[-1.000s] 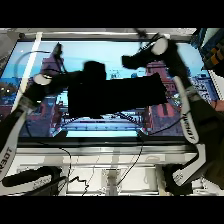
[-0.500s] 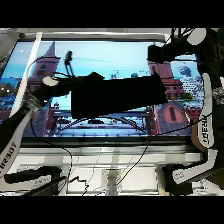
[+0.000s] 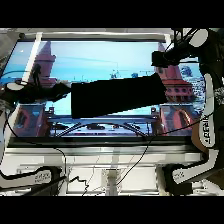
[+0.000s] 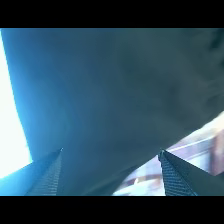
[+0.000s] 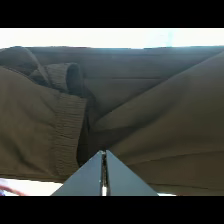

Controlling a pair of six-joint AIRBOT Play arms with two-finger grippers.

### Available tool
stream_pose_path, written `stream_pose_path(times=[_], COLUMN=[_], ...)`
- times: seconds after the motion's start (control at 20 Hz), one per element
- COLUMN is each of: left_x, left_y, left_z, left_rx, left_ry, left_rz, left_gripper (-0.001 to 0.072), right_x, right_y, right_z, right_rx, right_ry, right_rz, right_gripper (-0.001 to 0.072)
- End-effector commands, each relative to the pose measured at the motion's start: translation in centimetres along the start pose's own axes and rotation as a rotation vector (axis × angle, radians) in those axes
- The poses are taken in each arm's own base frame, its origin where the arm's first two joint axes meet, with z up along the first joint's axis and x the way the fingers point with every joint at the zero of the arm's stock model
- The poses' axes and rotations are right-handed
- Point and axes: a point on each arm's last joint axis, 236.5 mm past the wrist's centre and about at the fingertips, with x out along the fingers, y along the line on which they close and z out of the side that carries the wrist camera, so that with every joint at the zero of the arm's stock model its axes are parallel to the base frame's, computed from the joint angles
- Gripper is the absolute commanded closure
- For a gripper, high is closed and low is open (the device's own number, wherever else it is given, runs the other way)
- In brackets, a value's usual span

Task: Fold the clothes and pants, and hang the long-sleeved shirts on hangers.

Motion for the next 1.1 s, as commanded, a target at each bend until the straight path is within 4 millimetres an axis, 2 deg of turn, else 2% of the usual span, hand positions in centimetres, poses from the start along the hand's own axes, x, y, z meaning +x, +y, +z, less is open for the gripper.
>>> stream_pose_path(times=[0.0,0.1,0.35,0.4,0.5,0.6,0.65,0.7,0.75,0.8,0.9,1.05], left_x=[1.2,3.0,6.7,7.4,8.5,9.6,10.1,10.4,10.5,10.3,9.4,6.0], left_y=[4.8,5.9,6.3,6.1,4.2,3.1,3.1,3.1,2.8,2.3,0.7,-1.7], left_z=[-3.3,-4.2,-4.1,-4.1,-3.6,-2.1,-1.4,-0.9,-0.6,-0.2,0.5,1.3], left_rx=[-0.067,-0.109,-0.134,-0.121,-0.067,-0.076,-0.081,-0.082,-0.08,-0.064,0.023,0.157], left_ry=[0.096,0.133,0.117,0.114,0.089,0.018,-0.016,-0.042,-0.05,-0.049,-0.016,0.086], left_rz=[0.08,0.073,0.025,0.016,-0.049,-0.065,-0.047,-0.031,-0.036,-0.045,-0.061,-0.003], left_gripper=[0.0003,0.0003,0.0008,0.0009,0.0012,0.0037,0.0177,0.0423,0.0593,0.0602,0.0685,0.0685], right_x=[0.0,0.0,-0.1,-0.1,-0.1,0.0,-0.1,-0.1,0.0,0.0,0.0,0.6], right_y=[0.0,0.0,0.5,0.6,0.6,0.6,0.6,0.7,0.7,0.6,-0.3,-1.1], right_z=[0.1,0.1,0.1,0.1,0.2,0.2,0.2,0.2,0.2,0.2,0.0,-0.2], right_rx=[-0.001,-0.001,0.003,0.003,0.003,0.004,0.004,0.004,0.005,0.004,-0.004,-0.005], right_ry=[-0.007,-0.004,-0.005,-0.005,-0.007,-0.008,-0.008,-0.008,-0.007,-0.007,-0.002,0.012], right_rz=[0.0,0.001,0.022,0.025,0.025,0.026,0.027,0.03,0.031,0.028,-0.011,-0.037], right_gripper=[0.0703,0.0703,0.0703,0.0703,0.0703,0.0703,0.0703,0.0703,0.0703,0.0703,0.0702,0.0703])
